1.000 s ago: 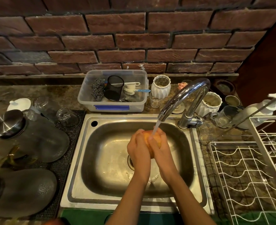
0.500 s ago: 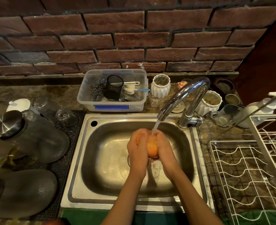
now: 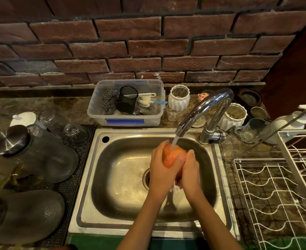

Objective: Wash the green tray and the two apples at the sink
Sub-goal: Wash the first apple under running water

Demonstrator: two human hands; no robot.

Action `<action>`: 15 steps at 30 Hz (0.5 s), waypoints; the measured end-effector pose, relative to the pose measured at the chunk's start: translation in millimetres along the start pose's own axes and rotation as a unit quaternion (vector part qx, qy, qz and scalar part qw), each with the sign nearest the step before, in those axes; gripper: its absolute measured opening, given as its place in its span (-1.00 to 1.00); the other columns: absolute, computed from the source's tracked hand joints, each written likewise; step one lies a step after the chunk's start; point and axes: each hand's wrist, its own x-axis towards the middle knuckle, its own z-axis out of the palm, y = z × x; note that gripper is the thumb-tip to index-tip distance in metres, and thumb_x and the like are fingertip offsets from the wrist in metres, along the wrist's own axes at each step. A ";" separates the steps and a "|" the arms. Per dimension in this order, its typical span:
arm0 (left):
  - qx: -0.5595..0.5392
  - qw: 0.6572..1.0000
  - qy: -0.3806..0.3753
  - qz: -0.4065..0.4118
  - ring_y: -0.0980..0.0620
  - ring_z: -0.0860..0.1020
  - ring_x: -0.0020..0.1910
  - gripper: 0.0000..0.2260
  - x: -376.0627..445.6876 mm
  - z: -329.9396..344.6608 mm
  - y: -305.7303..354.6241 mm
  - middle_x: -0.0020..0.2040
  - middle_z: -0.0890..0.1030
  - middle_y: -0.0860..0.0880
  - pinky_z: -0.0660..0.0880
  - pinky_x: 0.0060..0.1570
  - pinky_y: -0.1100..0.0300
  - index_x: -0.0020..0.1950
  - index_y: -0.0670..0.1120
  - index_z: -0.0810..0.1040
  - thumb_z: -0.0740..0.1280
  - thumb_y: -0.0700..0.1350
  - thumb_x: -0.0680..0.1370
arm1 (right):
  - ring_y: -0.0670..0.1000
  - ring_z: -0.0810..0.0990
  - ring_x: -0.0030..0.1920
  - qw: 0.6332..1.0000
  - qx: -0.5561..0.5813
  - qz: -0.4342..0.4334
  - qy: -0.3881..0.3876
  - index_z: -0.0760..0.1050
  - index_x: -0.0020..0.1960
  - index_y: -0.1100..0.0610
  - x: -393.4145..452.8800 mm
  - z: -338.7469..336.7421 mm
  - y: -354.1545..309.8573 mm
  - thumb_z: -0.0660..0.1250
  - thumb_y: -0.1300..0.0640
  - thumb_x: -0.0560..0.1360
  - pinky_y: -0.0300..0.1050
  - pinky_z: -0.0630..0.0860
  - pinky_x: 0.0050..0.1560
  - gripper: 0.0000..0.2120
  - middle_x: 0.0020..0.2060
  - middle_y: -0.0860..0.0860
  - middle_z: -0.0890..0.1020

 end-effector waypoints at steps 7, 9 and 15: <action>-0.071 0.991 0.111 -0.024 0.14 0.55 0.18 -0.65 6.5 15.0 8.4 0.21 0.56 0.21 0.55 0.03 0.28 0.28 0.32 0.48 0.20 0.29 0.52 | -0.34 0.62 -0.05 0.991 -0.085 -0.090 -0.049 0.42 0.36 -0.08 -5.8 -5.6 1.2 -0.04 -0.35 0.55 -0.46 0.52 -0.21 -0.44 0.02 -0.15 0.65; -0.090 0.984 0.142 -0.051 0.14 0.58 0.09 -0.80 9.6 17.1 10.7 0.05 0.60 0.28 0.52 -0.06 0.28 0.15 0.35 0.51 0.12 0.20 0.64 | -0.49 0.52 -0.01 0.984 -0.114 -0.123 -0.064 0.23 0.43 -0.22 -10.9 -0.6 3.1 0.06 -0.33 0.55 -0.57 0.44 -0.18 -0.50 0.02 -0.36 0.54; -0.048 0.988 0.088 -0.114 0.07 0.52 0.16 -0.69 3.0 10.6 3.4 0.30 0.49 0.04 0.58 0.01 0.19 0.34 0.33 0.42 0.02 0.22 0.67 | -0.27 0.62 -0.03 0.986 -0.084 -0.139 0.025 0.38 0.23 -0.23 -11.2 4.4 4.4 0.09 -0.20 0.62 -0.45 0.52 -0.23 -0.76 0.00 -0.21 0.60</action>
